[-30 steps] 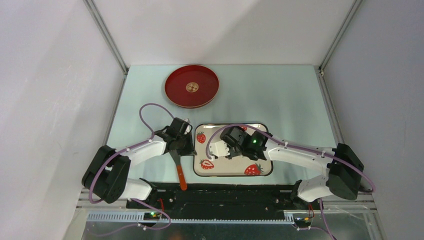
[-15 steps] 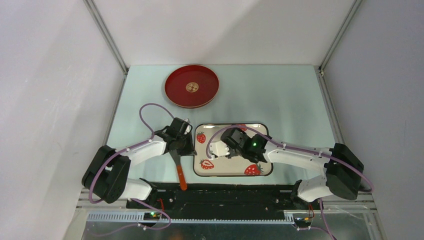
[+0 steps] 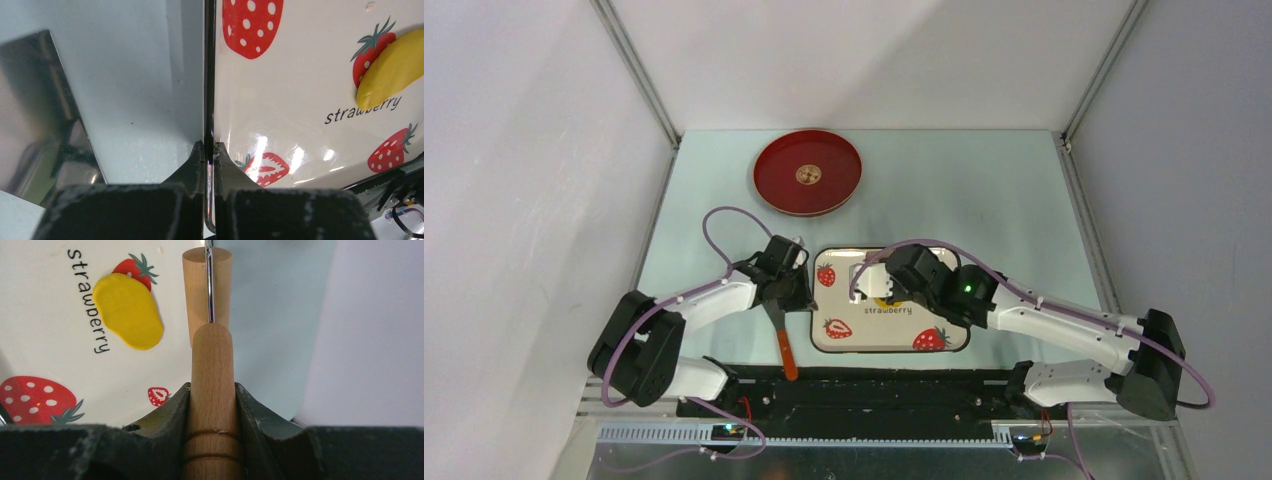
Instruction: Roll out the dumpling wrappers from the dough
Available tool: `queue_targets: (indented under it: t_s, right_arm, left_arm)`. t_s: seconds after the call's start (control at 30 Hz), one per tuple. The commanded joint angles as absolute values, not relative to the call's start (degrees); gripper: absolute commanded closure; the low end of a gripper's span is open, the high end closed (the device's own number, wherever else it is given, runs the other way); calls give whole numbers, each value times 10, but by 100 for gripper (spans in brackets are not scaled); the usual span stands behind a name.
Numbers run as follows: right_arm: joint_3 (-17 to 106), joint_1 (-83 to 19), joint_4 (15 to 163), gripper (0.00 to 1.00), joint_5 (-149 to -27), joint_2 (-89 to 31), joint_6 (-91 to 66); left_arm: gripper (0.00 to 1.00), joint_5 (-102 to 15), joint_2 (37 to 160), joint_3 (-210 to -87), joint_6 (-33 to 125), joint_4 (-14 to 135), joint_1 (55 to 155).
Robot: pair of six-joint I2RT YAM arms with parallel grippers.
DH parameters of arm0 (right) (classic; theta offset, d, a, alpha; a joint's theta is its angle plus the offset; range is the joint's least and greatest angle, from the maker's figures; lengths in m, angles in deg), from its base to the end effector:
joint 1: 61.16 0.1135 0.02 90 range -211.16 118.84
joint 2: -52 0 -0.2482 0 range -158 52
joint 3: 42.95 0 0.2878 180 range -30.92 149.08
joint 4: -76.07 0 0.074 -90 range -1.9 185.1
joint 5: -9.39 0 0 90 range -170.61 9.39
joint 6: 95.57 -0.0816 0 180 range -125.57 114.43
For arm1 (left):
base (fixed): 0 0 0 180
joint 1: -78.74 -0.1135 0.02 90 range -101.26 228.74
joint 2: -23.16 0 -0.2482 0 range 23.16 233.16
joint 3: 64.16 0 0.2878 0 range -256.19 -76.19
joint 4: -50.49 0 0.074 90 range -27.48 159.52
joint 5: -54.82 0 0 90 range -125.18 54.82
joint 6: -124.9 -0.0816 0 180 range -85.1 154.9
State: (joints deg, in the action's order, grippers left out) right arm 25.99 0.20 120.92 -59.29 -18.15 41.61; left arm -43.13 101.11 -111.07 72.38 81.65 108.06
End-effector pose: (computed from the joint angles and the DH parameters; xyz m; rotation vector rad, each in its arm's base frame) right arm 0.1830 0.2733 0.2329 -1.7810 1.4982 -0.3179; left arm 0.2447 -0.1504 0.0709 -0.1491 2.7584 -0.5365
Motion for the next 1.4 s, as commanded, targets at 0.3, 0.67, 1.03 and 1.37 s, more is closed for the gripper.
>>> queue_targets:
  t_s: [0.3,0.67,1.03,1.37]
  right_arm:
    - [282,31,1273,100,-589,-230,431]
    - [266,31,1263,100,-609,-268,446]
    - [239,41,1292,100,-670,-265,448]
    - [208,59,1321,100,-724,-268,414]
  left_arm:
    - [100,-355,1032,-1088,688,877,1069]
    - [100,-355,1030,-1087,687,876,1069]
    - [100,-355,1029,-1086,688,874,1069]
    - [100,-355,1030,-1086,688,874,1069]
